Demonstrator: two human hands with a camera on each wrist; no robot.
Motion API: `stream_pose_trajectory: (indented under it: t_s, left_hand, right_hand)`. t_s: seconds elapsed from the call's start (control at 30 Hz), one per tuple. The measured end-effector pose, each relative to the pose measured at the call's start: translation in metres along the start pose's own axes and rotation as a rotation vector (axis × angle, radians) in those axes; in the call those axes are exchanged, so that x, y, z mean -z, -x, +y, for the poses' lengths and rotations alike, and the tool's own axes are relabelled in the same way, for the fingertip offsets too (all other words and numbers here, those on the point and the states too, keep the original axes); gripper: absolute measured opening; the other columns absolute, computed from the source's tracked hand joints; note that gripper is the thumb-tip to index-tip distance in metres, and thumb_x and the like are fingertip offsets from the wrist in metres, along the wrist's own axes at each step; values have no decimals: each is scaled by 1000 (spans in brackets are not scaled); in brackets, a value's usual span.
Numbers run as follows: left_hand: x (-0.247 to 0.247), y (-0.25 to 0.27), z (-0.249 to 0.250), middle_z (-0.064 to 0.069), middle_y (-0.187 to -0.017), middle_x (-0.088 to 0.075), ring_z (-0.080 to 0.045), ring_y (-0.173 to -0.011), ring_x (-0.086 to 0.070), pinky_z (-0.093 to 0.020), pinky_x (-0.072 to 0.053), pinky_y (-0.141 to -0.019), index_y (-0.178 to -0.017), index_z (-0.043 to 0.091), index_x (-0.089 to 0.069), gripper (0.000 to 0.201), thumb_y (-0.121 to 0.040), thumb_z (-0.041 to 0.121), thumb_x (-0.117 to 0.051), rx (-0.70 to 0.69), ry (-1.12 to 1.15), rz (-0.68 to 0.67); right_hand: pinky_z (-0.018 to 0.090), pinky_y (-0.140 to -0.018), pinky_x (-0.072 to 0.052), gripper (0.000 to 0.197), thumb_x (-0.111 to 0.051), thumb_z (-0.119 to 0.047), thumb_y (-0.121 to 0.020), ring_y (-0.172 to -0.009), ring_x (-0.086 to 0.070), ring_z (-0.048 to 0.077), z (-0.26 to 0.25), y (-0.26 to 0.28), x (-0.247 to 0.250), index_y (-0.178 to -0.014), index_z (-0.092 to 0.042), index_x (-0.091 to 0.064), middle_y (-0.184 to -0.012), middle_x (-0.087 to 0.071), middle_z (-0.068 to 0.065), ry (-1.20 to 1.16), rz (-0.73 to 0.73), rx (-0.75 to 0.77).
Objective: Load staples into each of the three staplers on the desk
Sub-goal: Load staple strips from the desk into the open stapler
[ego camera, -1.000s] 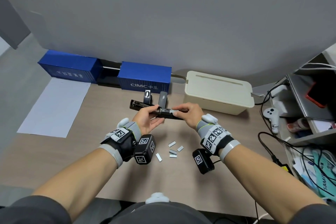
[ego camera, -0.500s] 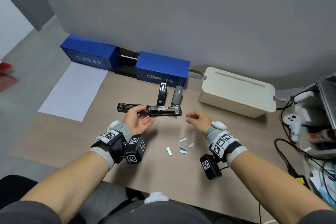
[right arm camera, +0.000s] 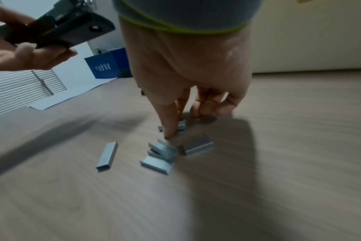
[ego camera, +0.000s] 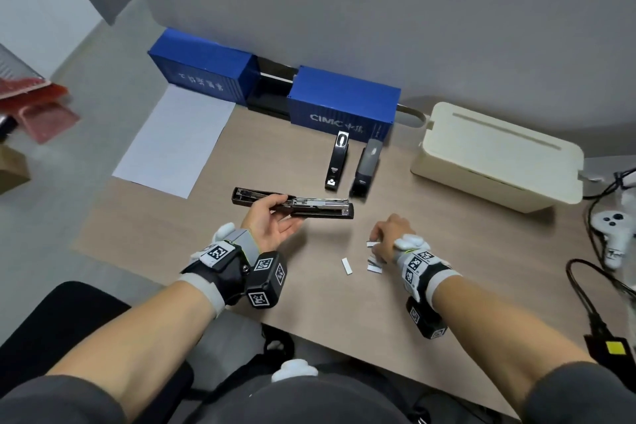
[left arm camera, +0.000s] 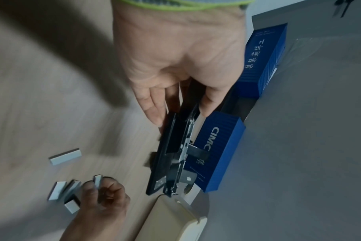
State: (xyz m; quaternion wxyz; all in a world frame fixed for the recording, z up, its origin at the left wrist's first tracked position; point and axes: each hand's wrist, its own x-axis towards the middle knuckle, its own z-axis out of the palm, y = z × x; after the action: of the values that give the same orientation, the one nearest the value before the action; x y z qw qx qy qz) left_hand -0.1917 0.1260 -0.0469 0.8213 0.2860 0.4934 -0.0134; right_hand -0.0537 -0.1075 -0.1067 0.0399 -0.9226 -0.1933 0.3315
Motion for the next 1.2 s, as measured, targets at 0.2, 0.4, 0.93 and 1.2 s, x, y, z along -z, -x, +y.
stream_pose_trajectory:
  t_s: [0.2,0.4,0.93,1.2]
  left_hand:
    - [-15,1,-5,-10,-99,-71,-30,-85,-73,-34,-58,-74,-92,12,-59,5,-92,17,-60,3,-57,-19]
    - [-47,2,-9,-10,-101,-68,-30,-88,-71,-35,-56,-77,-92,12,-58,5,-93,17,-59,0,-109,-68]
    - [-107,21,-21,-8,-102,-66,-31,-90,-68,-34,-55,-82,-91,14,-59,4,-93,17,-57,-9,-207,-151]
    - [-110,25,-21,-8,-101,-66,-29,-86,-69,-35,-55,-83,-92,14,-59,3,-93,16,-58,-28,-195,-159]
  right_hand:
    - [26,-68,-49,9,-69,-23,-75,-76,-65,18,8,8,12,-72,-27,-61,-80,-66,-7,-341,94,-10]
    - [27,-69,-52,9,-69,-19,-82,-61,-62,11,20,26,57,-76,-26,-70,-69,-71,-1,-611,188,122]
    - [17,-66,-41,15,-74,-20,-78,-71,-55,9,28,63,104,-91,-26,-74,-78,-65,-3,-700,402,225]
    - [21,-69,-40,15,-73,-22,-78,-71,-54,9,26,66,101,-92,-26,-75,-81,-65,-3,-667,397,214]
